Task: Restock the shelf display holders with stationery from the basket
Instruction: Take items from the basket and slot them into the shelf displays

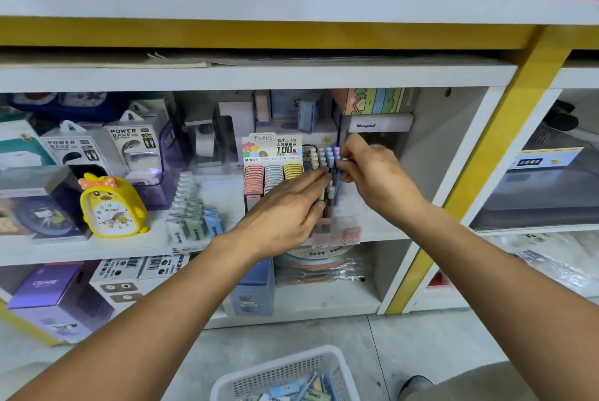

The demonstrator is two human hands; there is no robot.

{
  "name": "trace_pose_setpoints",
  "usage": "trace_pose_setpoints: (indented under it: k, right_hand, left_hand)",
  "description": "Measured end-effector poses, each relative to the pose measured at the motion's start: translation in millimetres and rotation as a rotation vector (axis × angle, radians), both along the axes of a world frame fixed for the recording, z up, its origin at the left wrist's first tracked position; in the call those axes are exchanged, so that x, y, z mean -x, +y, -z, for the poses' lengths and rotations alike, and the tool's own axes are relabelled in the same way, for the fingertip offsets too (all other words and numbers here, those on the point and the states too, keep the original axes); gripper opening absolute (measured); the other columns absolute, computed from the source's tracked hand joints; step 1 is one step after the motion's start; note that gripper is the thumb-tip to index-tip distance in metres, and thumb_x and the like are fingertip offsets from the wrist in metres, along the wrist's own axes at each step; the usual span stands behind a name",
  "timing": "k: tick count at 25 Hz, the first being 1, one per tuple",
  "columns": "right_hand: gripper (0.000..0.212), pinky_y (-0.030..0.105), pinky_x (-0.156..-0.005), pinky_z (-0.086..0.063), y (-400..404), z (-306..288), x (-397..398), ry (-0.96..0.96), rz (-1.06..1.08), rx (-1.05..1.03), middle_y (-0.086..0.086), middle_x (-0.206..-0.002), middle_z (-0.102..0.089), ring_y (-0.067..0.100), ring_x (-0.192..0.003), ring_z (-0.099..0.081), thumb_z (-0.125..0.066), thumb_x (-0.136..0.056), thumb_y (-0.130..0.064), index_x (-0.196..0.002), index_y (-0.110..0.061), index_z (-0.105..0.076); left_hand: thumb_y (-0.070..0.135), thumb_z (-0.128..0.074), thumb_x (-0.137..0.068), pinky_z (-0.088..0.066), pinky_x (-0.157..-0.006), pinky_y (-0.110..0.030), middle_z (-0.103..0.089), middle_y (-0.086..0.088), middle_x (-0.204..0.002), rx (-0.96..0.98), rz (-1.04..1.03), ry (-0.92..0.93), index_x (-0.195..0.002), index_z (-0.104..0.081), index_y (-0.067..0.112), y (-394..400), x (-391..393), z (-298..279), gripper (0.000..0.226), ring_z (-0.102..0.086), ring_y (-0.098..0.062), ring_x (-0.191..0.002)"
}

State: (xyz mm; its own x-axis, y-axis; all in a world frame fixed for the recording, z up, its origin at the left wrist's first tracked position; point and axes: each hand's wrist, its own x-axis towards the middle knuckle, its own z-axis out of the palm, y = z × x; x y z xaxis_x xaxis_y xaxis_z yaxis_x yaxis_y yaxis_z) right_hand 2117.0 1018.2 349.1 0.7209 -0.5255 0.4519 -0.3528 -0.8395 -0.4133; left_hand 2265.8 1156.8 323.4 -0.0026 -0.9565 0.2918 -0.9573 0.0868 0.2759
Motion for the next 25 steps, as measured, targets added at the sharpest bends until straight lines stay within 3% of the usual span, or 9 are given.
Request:
trace_pose_setpoints:
  k: [4,11,13,15,17,20,22,25]
  right_hand:
    - [0.012,0.047,-0.072,-0.058,0.2,6.0,-2.0,-0.012,-0.032,-0.007,0.004,-0.082,-0.061,0.016,-0.077,-0.064,-0.049,-0.102,-0.017,-0.095,-0.020,-0.041]
    - [0.009,0.047,-0.068,-0.055,-7.2,6.4,-8.9,-0.048,-0.085,0.016,0.011,-0.078,-0.064,0.029,-0.072,-0.064,-0.055,-0.098,-0.011,-0.090,-0.009,-0.057]
    - [0.012,0.037,-0.070,-0.051,-8.3,11.8,-12.1,-0.019,-0.079,0.150,0.014,-0.091,-0.066,0.032,-0.081,-0.064,-0.060,-0.097,-0.010,-0.098,-0.004,-0.070]
    - [0.022,0.030,-0.071,-0.044,-10.3,18.4,-13.3,0.077,0.000,0.240,0.012,-0.111,-0.059,0.032,-0.093,-0.060,-0.059,-0.097,-0.009,-0.114,-0.006,-0.072]
    - [0.030,0.030,-0.072,-0.043,-9.7,20.7,-11.6,0.093,0.066,0.201,0.007,-0.117,-0.052,0.029,-0.099,-0.057,-0.055,-0.098,-0.010,-0.126,-0.010,-0.067]
    - [0.037,0.033,-0.079,-0.049,-0.6,13.2,-9.4,-0.062,0.108,0.063,0.000,-0.115,-0.051,0.020,-0.097,-0.056,-0.052,-0.098,-0.010,-0.133,-0.015,-0.061]
    - [0.034,0.028,-0.081,-0.047,14.0,3.2,-6.3,-0.164,0.128,0.047,0.000,-0.112,-0.057,0.013,-0.092,-0.055,-0.053,-0.093,-0.005,-0.124,-0.015,-0.065]
    - [0.021,0.022,-0.073,-0.043,52.1,5.7,0.3,-0.150,-0.004,0.100,0.001,-0.092,-0.069,0.009,-0.078,-0.055,-0.056,-0.084,-0.001,-0.095,-0.012,-0.070]
  left_hand:
    - [0.033,-0.034,-0.106,-0.004,-0.117,-0.016,-0.018,0.002,-0.165,-0.001,-0.004,-0.001,-0.157,-0.025,0.017,-1.3,-0.8,1.5,0.055,-0.014,-0.010,-0.150]
    - [0.032,-0.035,-0.105,-0.006,-0.118,-0.018,-0.018,0.002,-0.165,-0.015,-0.005,0.019,-0.157,-0.025,0.017,-2.8,-1.5,2.8,0.055,-0.015,-0.011,-0.150]
    - [0.033,-0.035,-0.105,-0.007,-0.119,-0.019,-0.017,0.004,-0.165,-0.020,-0.007,0.027,-0.157,-0.023,0.018,-3.9,-2.1,4.7,0.055,-0.014,-0.010,-0.150]
    - [0.032,-0.035,-0.105,-0.008,-0.121,-0.022,-0.017,0.004,-0.165,-0.026,-0.010,0.021,-0.157,-0.024,0.018,-4.9,-2.5,5.5,0.055,-0.014,-0.010,-0.150]
    - [0.031,-0.035,-0.105,-0.012,-0.123,-0.029,-0.017,0.003,-0.165,-0.035,-0.011,0.016,-0.156,-0.025,0.017,-5.3,-2.7,5.7,0.054,-0.013,-0.011,-0.151]
    - [0.028,-0.040,-0.103,-0.018,-0.122,-0.035,-0.021,0.002,-0.164,0.027,0.002,0.030,-0.154,-0.031,0.016,-1.6,0.0,0.9,0.054,-0.017,-0.014,-0.150]
    - [0.021,-0.044,-0.099,-0.032,-0.115,-0.034,-0.040,-0.002,-0.151,0.182,0.005,0.060,-0.142,-0.047,0.013,8.2,4.9,-6.3,0.044,-0.038,-0.016,-0.138]
    - [0.018,-0.041,-0.085,-0.048,-0.084,-0.037,-0.057,-0.001,-0.107,0.302,-0.061,0.070,-0.104,-0.057,0.014,31.4,5.2,-8.8,0.025,-0.053,-0.018,-0.098]
